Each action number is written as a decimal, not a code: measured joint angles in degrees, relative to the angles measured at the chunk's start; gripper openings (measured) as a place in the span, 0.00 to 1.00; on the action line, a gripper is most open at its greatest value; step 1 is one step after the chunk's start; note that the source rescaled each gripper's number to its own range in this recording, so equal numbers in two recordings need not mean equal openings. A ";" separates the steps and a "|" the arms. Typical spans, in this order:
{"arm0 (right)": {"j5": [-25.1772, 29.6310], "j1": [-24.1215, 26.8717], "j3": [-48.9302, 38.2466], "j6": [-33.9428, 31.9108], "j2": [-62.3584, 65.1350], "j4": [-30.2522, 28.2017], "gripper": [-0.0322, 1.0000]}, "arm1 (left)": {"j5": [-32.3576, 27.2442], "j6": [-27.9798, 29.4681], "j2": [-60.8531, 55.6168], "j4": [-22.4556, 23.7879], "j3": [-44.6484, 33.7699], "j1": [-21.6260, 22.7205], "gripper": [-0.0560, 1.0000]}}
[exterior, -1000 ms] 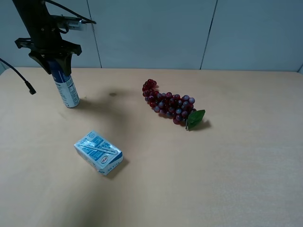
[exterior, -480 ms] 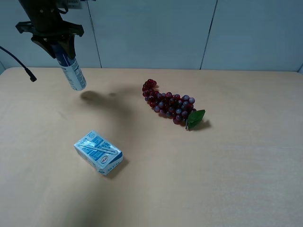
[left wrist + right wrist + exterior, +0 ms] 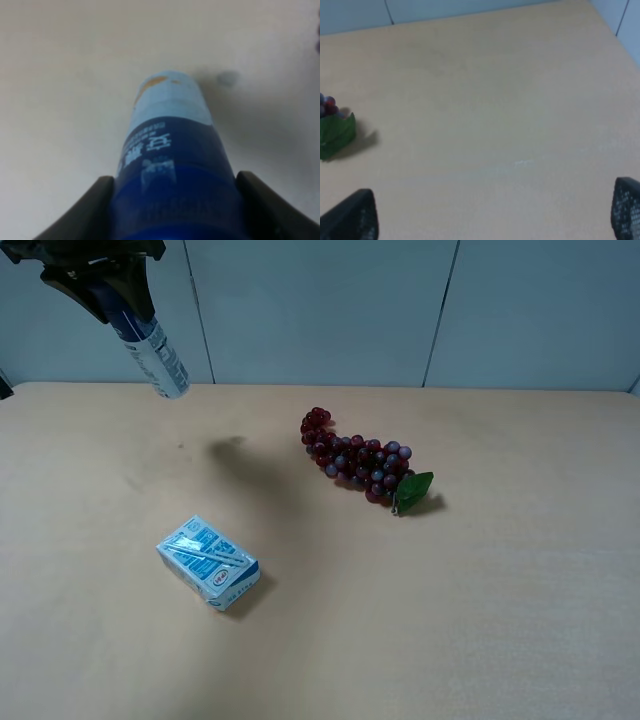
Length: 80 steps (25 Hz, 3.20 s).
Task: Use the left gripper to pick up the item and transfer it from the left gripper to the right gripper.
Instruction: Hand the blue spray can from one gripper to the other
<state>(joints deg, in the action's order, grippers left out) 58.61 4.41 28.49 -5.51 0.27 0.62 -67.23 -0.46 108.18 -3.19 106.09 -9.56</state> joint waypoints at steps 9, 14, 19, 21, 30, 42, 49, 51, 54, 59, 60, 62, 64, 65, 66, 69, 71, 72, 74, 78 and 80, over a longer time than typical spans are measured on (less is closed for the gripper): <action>0.00 0.00 0.00 0.00 0.00 0.17 1.00 | 0.00 -1.54 -3.44 -4.95 -4.39 -4.69 0.05; 0.00 0.00 0.00 0.00 0.00 0.17 1.00 | 0.05 -5.16 -3.44 -14.91 -5.46 -4.97 0.05; 0.00 0.00 0.00 0.00 0.00 0.17 1.00 | 0.11 -8.03 -3.44 -18.45 -10.61 -4.97 0.05; 0.00 0.00 0.00 0.00 0.00 0.17 1.00 | 0.11 -9.58 -3.44 -20.89 -13.34 -4.97 0.05; -0.05 0.00 0.00 0.00 0.00 0.17 1.00 | 0.14 -17.84 -3.44 -35.18 -20.60 -4.97 0.05; -0.05 0.00 0.00 -0.07 0.00 0.32 1.00 | 0.14 -25.95 -3.44 -45.93 -26.84 -4.97 0.05; 0.13 0.00 1.83 1.62 -1.91 4.89 1.00 | 0.14 -30.97 -3.44 -52.73 -30.22 -4.97 0.05; 0.19 0.00 3.18 4.67 -5.41 9.14 1.00 | 0.14 -31.26 -3.44 -53.11 -30.28 -4.97 0.05; -0.19 -0.51 5.33 11.74 -12.25 15.17 1.00 | 0.14 -31.31 -3.44 -53.25 -30.28 -4.97 0.05; -3.27 -6.65 7.83 21.60 -21.55 21.52 1.00 | 0.14 -31.31 -3.44 -53.29 -30.28 -4.97 0.05; -3.71 -8.32 8.33 22.65 -23.40 21.60 1.00 | 0.14 -31.31 -3.44 -53.29 -30.28 -4.97 0.05; -4.92 -12.77 9.35 24.34 -26.60 21.55 1.00 | 0.14 -31.31 -3.44 -53.29 -30.28 -4.97 0.05; -5.95 -17.23 10.63 25.50 -29.94 20.91 1.00 | 0.14 -31.31 -3.44 -53.29 -30.28 -4.97 0.05; -6.49 -19.67 11.19 25.98 -31.34 20.48 1.00 | 0.14 -31.31 -3.44 -53.29 -30.28 -4.97 0.05; -7.12 -22.08 11.84 26.50 -33.03 20.03 1.00 | 0.14 -31.31 -3.44 -53.29 -30.28 -4.97 0.05; -8.93 -28.38 14.03 27.08 -38.01 18.48 1.00 | 0.14 -31.31 -3.44 -53.29 -30.28 -4.97 0.05; -10.10 -32.06 15.80 27.21 -41.74 17.45 1.00 | 0.14 -31.31 -3.44 -53.29 -30.28 -4.97 0.05; -10.90 -34.02 16.56 27.46 -43.59 16.89 1.00 | 0.14 -31.31 -3.44 -53.29 -30.28 -4.97 0.05; -12.68 -37.45 18.41 28.16 -47.00 16.10 1.00 | 0.14 -31.31 -3.44 -53.29 -30.28 -4.97 0.05; -16.76 -44.12 21.56 28.63 -54.38 14.63 1.00 | 0.14 -31.31 -3.44 -53.29 -30.28 -4.97 0.05; -19.24 -47.20 22.76 29.47 -57.80 14.28 1.00 | 0.14 -31.31 -3.44 -53.31 -30.28 -4.97 0.05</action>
<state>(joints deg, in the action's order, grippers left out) 39.38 -42.80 51.25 23.96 -57.54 14.90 -67.09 -31.76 104.74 -56.50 75.81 -14.53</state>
